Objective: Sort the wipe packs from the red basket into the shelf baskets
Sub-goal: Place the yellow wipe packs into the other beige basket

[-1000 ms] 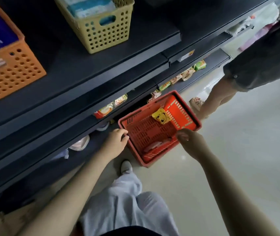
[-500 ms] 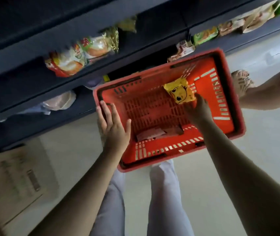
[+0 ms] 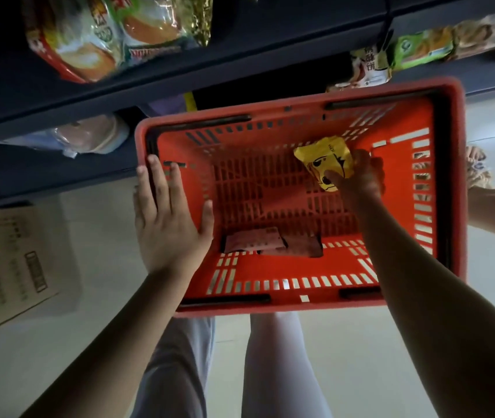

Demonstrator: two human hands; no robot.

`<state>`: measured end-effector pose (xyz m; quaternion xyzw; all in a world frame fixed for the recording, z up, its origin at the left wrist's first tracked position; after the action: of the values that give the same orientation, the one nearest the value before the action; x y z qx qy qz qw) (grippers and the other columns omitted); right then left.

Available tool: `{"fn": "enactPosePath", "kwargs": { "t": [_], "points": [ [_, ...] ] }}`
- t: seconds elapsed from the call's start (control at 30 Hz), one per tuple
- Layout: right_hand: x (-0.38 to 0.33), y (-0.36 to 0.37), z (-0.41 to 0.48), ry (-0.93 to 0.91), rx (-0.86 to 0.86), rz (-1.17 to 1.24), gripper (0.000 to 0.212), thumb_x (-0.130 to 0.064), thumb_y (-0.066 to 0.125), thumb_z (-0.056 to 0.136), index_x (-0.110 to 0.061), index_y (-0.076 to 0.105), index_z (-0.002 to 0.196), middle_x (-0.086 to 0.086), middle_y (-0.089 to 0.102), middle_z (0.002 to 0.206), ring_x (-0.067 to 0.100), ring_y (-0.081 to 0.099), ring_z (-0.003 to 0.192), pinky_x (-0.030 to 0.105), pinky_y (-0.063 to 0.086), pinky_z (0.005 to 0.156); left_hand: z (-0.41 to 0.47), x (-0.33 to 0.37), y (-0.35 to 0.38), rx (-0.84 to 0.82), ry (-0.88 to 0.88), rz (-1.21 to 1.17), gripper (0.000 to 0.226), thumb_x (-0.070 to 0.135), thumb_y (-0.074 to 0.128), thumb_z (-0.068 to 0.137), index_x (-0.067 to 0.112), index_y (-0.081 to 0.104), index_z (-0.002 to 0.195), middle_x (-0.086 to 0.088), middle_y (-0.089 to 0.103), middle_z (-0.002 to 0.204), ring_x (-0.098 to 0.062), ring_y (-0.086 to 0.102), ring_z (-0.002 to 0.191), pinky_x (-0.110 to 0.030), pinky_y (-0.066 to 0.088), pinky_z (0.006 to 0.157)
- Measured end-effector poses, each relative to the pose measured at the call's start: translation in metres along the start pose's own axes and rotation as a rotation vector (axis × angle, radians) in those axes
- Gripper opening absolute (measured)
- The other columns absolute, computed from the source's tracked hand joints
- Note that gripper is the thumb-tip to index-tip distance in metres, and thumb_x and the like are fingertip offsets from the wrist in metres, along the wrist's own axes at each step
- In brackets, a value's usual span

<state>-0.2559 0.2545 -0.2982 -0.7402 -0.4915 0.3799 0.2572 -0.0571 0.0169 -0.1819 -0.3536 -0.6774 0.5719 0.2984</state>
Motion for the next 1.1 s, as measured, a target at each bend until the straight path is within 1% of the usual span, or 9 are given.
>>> {"fn": "enactPosePath", "kwargs": {
  "t": [0.2,0.3,0.4,0.5,0.6,0.73,0.8,0.93,1.1],
  "points": [
    [-0.026,0.0,-0.027,-0.257,-0.044,-0.333,0.057,-0.047,0.057,0.091,-0.027,0.041,0.141,0.012,0.031,0.153,0.034,0.033,0.137,0.039,0.033,0.105,0.0,-0.003,0.002,-0.01,0.007,-0.023,0.071,0.05,0.037,0.097,0.01,0.018,0.153,-0.013,0.002,0.162,-0.027,-0.003,0.15,-0.046,0.011,0.12],
    [-0.036,-0.012,-0.063,-0.339,-0.098,-0.099,0.039,-0.035,0.06,0.092,-0.021,0.048,0.127,0.008,0.064,0.12,0.03,0.063,0.105,0.033,0.049,0.079,0.0,-0.005,-0.003,-0.048,0.03,-0.075,0.071,0.056,0.033,0.097,0.012,0.023,0.152,-0.013,0.003,0.162,-0.028,-0.003,0.15,-0.047,0.012,0.12],
    [-0.057,-0.047,-0.114,-0.39,-0.082,0.174,0.038,-0.033,0.063,0.091,-0.018,0.05,0.123,-0.007,0.065,0.096,0.014,0.066,0.082,0.026,0.055,0.067,0.004,-0.004,-0.032,-0.192,0.037,-0.329,0.076,0.068,0.022,0.09,0.021,0.03,0.15,-0.008,0.008,0.162,-0.027,-0.005,0.149,-0.045,0.004,0.12],
    [-0.098,-0.097,-0.185,-0.466,-0.12,0.298,0.026,-0.029,0.064,0.09,-0.022,0.056,0.113,-0.018,0.061,0.086,-0.007,0.06,0.073,0.009,0.045,0.058,-0.003,-0.006,-0.103,-0.365,0.015,-0.941,0.075,0.069,0.028,0.087,0.025,0.038,0.146,0.002,0.034,0.155,-0.011,0.023,0.145,-0.023,0.018,0.116],
    [-0.156,-0.142,-0.266,-0.561,-0.231,0.338,0.014,-0.029,0.068,0.087,-0.025,0.063,0.099,-0.013,0.067,0.085,-0.005,0.064,0.075,0.012,0.048,0.06,-0.021,-0.037,-0.199,-0.41,0.052,-1.146,0.06,0.065,0.038,0.09,0.025,0.054,0.132,0.017,0.059,0.121,0.012,0.054,0.104,0.002,0.034,0.083],
    [-0.255,-0.184,-0.374,-0.713,-0.306,0.399,0.008,-0.026,0.072,0.083,-0.021,0.073,0.09,-0.011,0.071,0.077,0.001,0.064,0.068,0.017,0.049,0.062,-0.049,-0.121,-0.303,-0.14,0.015,-1.213,0.019,0.04,0.055,0.094,0.024,0.056,0.083,0.017,0.058,0.067,0.003,0.051,0.06,-0.016,0.044,0.059],
    [-0.303,-0.189,-0.418,-0.726,-0.313,0.474,0.01,-0.023,0.075,0.081,-0.028,0.073,0.09,-0.014,0.073,0.082,-0.001,0.067,0.076,0.014,0.051,0.068,-0.062,-0.167,-0.344,-0.053,-0.042,-1.262,0.022,0.033,0.054,0.097,0.016,0.052,0.082,0.006,0.052,0.065,-0.005,0.05,0.055,-0.031,0.05,0.051],
    [-0.39,-0.171,-0.482,-0.657,-0.291,0.749,0.02,-0.026,0.076,0.079,-0.025,0.071,0.098,-0.002,0.073,0.101,0.015,0.069,0.096,0.032,0.054,0.086,-0.081,-0.255,-0.41,0.186,-0.065,-1.255,0.019,0.028,0.049,0.099,0.015,0.049,0.085,0.005,0.049,0.067,-0.001,0.05,0.053,-0.02,0.046,0.047],
    [-0.483,-0.133,-0.546,-0.486,-0.71,1.195,0.045,-0.038,0.066,0.08,-0.007,0.065,0.113,0.016,0.069,0.115,0.03,0.067,0.104,0.051,0.053,0.092,-0.075,-0.35,-0.474,0.567,-0.148,-1.174,0.016,0.024,0.048,0.1,0.012,0.052,0.089,0.008,0.049,0.072,0.001,0.044,0.064,-0.015,0.035,0.061]
  ]
}}
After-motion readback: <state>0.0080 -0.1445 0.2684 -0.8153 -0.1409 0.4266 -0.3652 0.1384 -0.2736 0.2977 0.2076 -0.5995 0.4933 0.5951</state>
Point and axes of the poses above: each hand's wrist, its own z-axis towards the middle knuckle, its own y-axis out of the palm, x = y × z, the point moved 1 cm from there along z, towards the middle knuckle
